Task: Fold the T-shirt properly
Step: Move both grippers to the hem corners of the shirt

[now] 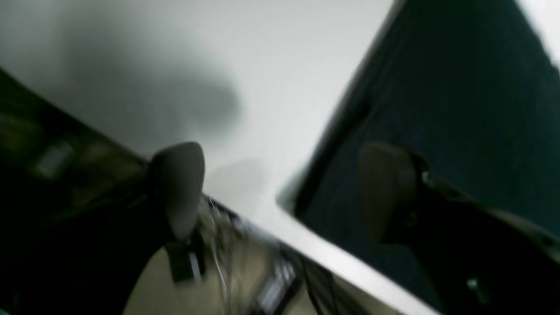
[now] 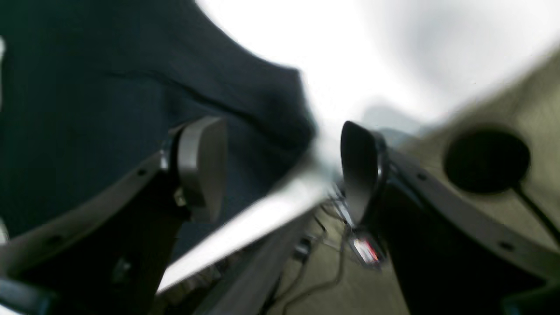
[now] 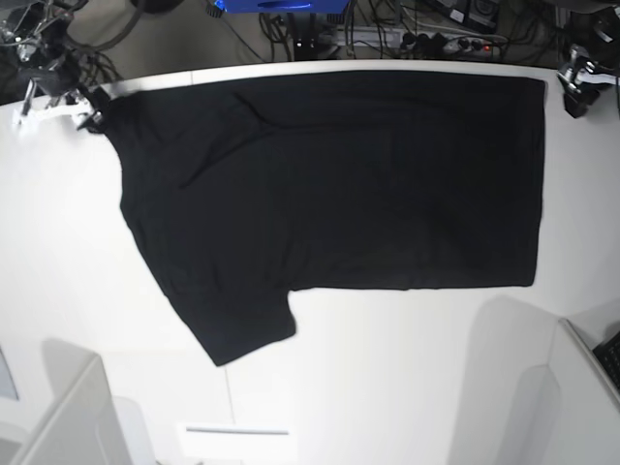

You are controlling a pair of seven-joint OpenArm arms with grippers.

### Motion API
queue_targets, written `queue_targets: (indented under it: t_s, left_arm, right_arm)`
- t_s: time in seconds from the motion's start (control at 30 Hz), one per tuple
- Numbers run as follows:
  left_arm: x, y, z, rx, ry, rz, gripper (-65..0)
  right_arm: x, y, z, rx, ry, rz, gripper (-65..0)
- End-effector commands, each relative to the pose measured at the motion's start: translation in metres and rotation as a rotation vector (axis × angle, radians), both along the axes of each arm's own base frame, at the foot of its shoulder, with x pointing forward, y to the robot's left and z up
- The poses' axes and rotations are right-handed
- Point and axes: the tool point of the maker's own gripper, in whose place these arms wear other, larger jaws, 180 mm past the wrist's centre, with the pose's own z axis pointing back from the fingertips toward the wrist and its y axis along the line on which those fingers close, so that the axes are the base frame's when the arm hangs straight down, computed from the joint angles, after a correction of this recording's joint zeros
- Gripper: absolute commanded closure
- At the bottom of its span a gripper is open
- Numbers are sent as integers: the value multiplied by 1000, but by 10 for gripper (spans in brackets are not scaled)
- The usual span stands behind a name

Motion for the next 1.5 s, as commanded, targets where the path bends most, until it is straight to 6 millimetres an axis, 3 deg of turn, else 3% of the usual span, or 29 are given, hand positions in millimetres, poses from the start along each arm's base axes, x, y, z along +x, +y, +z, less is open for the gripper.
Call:
queue_targets:
  t_s: [0.0,0.1,0.3,0.33,0.57,0.7,0.97,1.17,1.27,1.47]
  left_arm:
    - [13,4,21,54,-51,-26,-476]
    - [33,1,41,104,-105,-59,-377]
    - [69,3,64,128,-213,-70,-33]
    - [74,1,63,122,-221,-77,0]
    - [108,-23,63,122,-201,-240,0]
    - [112,-30,60,113,-196,-264,0]
    - [109,-27,60,115,-190,-257,0]
    - [105,-26,57,117,-177,-256,0]
    - [102,-23,54,139,-149,-251,0]
    - [94,-12,47,206,-70,-236,0]
  right_arm:
    - [17,-4,16,-36,-68,14,-371]
    - [52,-4,32,-64,-151,66,-371]
    - [120,25,45,-41,-249,224,-369]
    - [130,28,46,-33,-258,237,-369]
    - [202,49,47,28,-274,327,-369]
    - [242,53,48,41,-284,344,-369]
    - [312,56,30,-55,-242,395,-374]
    - [343,55,15,-130,-187,403,-386]
    - [354,72,6,-147,-172,453,-428]
    - [363,92,-10,-198,-175,505,-432]
